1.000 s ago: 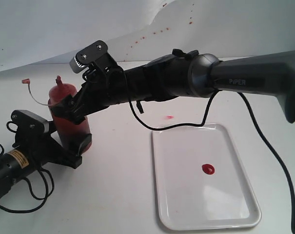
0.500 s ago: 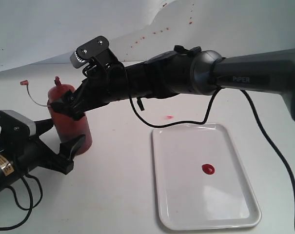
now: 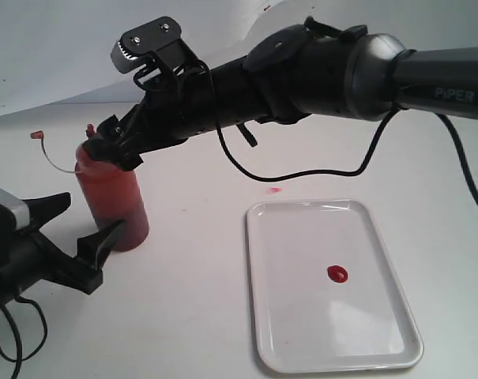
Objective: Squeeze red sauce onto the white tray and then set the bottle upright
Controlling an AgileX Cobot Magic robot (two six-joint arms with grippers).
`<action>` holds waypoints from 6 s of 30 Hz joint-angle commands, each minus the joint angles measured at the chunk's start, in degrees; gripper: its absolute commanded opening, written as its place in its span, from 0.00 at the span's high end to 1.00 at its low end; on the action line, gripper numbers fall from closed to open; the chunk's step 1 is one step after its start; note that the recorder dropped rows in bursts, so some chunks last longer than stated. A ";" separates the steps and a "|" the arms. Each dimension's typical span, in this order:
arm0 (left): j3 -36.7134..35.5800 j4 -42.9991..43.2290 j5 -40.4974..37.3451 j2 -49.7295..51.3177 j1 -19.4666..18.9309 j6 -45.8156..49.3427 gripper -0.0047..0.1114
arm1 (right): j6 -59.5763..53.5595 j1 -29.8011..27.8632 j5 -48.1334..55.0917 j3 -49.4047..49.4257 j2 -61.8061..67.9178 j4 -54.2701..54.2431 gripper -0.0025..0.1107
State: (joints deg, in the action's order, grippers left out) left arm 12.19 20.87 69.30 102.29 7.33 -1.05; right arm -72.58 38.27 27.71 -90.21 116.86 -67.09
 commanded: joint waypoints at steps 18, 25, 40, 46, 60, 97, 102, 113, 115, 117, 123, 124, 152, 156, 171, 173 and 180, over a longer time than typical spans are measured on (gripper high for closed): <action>16.17 -2.77 -58.11 -38.89 -0.06 -20.26 0.96 | 53.04 -4.37 13.71 0.11 -10.51 49.47 0.98; 32.91 -2.47 -89.15 -35.47 -0.06 -19.58 0.96 | 62.32 -13.01 25.88 0.11 -10.51 53.96 0.98; 38.69 -11.56 -114.81 -23.35 -0.91 -7.98 0.96 | 69.86 -29.96 31.29 22.65 -24.00 66.42 0.98; 39.49 -22.41 -120.64 -23.35 -10.82 2.43 0.96 | 70.54 -34.54 26.90 35.11 -33.02 66.34 0.98; 39.49 -20.12 -118.99 -36.27 -10.82 2.86 0.96 | 70.12 -38.27 27.89 41.25 -50.05 68.00 0.98; 36.06 -23.11 -119.29 -102.29 -9.98 3.03 0.96 | 69.41 -38.24 29.24 41.44 -116.86 72.48 0.98; 26.73 -23.26 -109.19 -102.29 -9.98 2.65 0.96 | 69.41 -38.24 21.77 46.61 -116.86 72.46 0.98; 5.24 -25.06 -81.21 -102.29 -9.98 2.22 0.96 | 69.41 -38.24 -7.92 69.70 -116.86 73.13 0.98; 1.66 -25.06 -76.72 -102.29 -9.98 2.22 0.96 | 69.41 -38.24 -12.30 73.88 -116.86 73.13 0.98; -1.28 -25.06 -73.23 -102.29 -9.98 2.22 0.96 | 69.51 -38.24 -16.52 77.92 -116.86 73.13 0.98; -9.32 -25.06 -66.12 -102.29 -9.98 2.22 0.96 | 69.51 -38.24 -29.76 87.66 -116.86 72.42 0.98; -10.34 -25.06 -66.12 -102.29 -9.98 2.22 0.96 | 69.51 -38.24 -30.21 89.15 -116.86 72.42 0.98; -12.19 -24.78 -75.38 -102.29 -9.98 2.61 0.96 | 69.66 -38.24 -16.28 90.21 -116.86 70.90 0.98; -12.19 -24.78 -75.38 -102.29 -9.98 2.61 0.96 | 69.66 -38.24 -16.28 90.21 -116.86 70.90 0.98; -12.19 -24.78 -75.40 -102.29 -9.98 2.84 0.96 | 69.66 -38.24 -16.28 90.21 -116.86 70.90 0.98; -12.19 -24.78 -75.40 -102.29 -9.98 2.84 0.96 | 69.66 -38.24 -16.28 90.21 -116.86 70.90 0.98; -12.19 -24.78 -75.40 -102.29 -9.98 2.84 0.96 | 69.66 -38.24 -16.28 90.21 -116.86 70.90 0.98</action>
State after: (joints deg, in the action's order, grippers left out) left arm 0.29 -3.71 -6.18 0.21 -3.04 1.62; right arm -2.95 0.28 11.30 -0.20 0.24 4.13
